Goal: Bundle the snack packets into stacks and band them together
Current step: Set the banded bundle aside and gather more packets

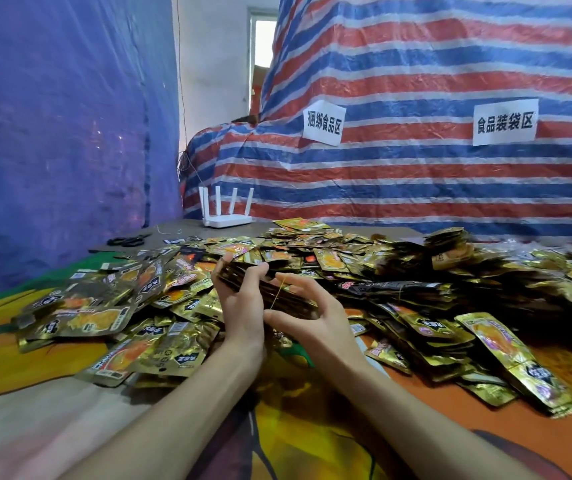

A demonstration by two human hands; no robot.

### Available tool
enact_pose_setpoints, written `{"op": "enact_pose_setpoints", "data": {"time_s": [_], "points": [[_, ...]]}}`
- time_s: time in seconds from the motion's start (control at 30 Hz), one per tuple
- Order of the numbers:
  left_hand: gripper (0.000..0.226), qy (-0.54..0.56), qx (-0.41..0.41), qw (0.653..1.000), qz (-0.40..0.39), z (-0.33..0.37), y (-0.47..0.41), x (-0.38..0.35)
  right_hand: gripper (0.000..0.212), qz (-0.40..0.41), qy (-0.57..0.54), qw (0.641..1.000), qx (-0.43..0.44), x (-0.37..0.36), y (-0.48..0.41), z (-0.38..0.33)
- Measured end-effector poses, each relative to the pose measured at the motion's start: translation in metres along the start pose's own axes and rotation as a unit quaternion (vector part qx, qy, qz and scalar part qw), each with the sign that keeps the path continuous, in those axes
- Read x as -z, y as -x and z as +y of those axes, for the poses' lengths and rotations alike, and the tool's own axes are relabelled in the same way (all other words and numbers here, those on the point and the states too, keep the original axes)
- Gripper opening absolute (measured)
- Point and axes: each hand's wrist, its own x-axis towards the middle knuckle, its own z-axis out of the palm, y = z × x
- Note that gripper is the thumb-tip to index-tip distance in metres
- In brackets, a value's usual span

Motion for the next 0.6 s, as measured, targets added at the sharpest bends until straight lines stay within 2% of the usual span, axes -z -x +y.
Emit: {"op": "enact_pose_setpoints", "data": {"time_s": [0.2,0.4,0.53,0.6], "points": [[0.038,0.0,0.021,0.999,0.024,0.006,-0.008,0.004,0.064,-0.022,0.035,0.999,0.007,-0.007,0.004,0.002],[0.046,-0.028,0.042,0.998,0.032,0.009,-0.01,0.006,0.071,-0.034,0.06,0.997,0.026,-0.008,0.005,0.0],[0.068,-0.002,0.168,0.985,-0.049,0.01,-0.007,0.004,0.063,0.017,0.032,0.999,0.026,-0.004,0.003,0.003],[0.059,-0.025,0.174,0.98,-0.094,0.007,-0.003,0.004,0.06,0.024,-0.004,1.0,0.019,0.0,0.002,0.003]]}}
